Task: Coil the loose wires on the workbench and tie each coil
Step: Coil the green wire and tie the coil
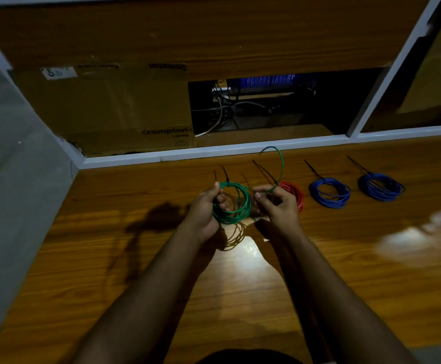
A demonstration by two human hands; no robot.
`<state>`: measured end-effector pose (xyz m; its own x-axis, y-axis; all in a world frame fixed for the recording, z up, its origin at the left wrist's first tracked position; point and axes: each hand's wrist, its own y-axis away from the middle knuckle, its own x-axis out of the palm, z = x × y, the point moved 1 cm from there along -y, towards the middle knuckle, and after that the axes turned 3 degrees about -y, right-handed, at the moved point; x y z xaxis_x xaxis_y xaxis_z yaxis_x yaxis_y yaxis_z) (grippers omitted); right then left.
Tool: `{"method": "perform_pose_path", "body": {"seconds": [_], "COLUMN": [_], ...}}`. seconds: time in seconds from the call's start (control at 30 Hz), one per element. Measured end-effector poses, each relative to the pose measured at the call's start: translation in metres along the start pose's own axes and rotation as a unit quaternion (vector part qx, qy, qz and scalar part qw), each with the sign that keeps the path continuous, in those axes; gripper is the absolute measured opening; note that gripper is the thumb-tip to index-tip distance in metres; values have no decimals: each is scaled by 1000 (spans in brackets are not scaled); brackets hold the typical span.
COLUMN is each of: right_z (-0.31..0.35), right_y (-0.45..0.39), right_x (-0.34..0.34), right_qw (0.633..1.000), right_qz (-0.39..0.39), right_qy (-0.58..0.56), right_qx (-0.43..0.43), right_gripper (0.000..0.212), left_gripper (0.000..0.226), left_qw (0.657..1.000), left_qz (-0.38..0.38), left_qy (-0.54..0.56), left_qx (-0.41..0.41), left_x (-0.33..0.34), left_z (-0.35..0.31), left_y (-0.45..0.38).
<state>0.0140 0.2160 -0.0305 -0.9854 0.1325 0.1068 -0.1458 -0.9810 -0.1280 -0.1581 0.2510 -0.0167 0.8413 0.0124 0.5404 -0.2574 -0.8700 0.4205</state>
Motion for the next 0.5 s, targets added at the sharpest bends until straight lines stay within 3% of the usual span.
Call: {"method": "perform_pose_path", "body": {"seconds": [0.1, 0.2, 0.3, 0.4, 0.5], "right_z": [-1, 1, 4, 9, 8], "right_y": [5, 8, 15, 22, 26], "right_x": [-7, -15, -18, -21, -21], "right_qw": [994, 962, 940, 957, 980], "right_qz": [40, 82, 113, 123, 145], "right_qy": [-96, -227, -274, -203, 7], "right_qx": [40, 131, 169, 165, 137], "right_gripper": [23, 22, 36, 30, 15], "left_gripper": [21, 23, 32, 29, 28], "left_qw": [998, 998, 997, 993, 989], "left_qz": [1, -16, -35, -45, -39], "left_qy": [57, 63, 72, 113, 140], "left_qx": [-11, -11, -18, -16, -15], "left_x": [1, -1, -3, -2, 0], "left_z": [-7, -10, -11, -10, -11], "left_y": [-2, -5, -6, -9, -9]}}
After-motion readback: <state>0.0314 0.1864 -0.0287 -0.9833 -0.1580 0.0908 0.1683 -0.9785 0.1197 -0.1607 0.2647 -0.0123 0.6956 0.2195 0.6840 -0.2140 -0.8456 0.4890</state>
